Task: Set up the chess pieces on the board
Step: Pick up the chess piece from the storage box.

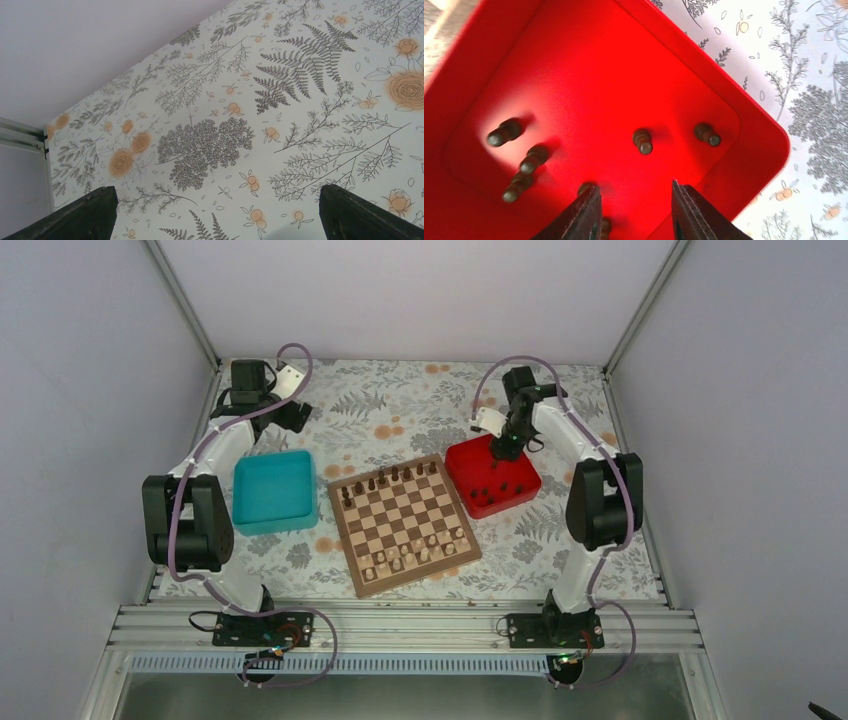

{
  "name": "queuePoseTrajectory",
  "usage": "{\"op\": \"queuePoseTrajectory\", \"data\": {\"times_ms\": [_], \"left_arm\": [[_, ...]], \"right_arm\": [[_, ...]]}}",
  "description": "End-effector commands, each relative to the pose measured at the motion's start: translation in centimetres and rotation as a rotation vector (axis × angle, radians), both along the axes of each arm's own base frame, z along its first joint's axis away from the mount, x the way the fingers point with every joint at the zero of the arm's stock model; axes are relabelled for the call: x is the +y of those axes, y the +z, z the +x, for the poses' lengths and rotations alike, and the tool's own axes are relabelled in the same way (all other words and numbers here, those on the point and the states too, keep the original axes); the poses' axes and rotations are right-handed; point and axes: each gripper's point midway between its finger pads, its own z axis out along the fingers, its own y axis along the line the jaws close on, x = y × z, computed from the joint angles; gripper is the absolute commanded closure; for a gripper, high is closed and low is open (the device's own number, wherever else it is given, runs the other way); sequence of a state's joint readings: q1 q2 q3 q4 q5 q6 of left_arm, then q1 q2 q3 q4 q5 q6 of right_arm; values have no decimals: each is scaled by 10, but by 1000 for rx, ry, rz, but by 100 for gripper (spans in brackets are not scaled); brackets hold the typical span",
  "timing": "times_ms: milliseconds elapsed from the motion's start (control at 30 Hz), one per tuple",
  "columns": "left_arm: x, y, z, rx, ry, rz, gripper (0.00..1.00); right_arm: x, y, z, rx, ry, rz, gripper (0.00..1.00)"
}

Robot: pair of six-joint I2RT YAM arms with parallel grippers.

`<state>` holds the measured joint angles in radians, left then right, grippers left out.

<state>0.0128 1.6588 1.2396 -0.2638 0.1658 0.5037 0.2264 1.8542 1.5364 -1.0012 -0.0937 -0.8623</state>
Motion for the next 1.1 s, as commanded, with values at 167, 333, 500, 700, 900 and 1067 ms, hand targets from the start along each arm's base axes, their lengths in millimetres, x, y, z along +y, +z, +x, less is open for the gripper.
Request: {"op": "queuePoseTrajectory", "data": {"times_ms": [167, 333, 500, 700, 900, 1067], "left_arm": [[-1, 2, 3, -12, 8, -3, 0], [-1, 0, 3, -10, 6, -3, 0], [-2, -1, 3, -7, 1, -6, 0], [-3, -3, 2, -4, -3, -8, 0], [-3, -4, 2, -2, -7, -9, 0], [-3, -3, 1, -3, -7, -9, 0]], "right_arm": [[-5, -42, 27, 30, -25, -23, 63], [-6, -52, 34, 49, -35, -38, 63], [-8, -59, 33, 70, -40, -52, 63], [-13, -62, 30, 101, -53, -55, 64], [-13, -66, 24, 131, -51, -49, 64], [-12, -72, 24, 142, -51, -37, 66]]}}
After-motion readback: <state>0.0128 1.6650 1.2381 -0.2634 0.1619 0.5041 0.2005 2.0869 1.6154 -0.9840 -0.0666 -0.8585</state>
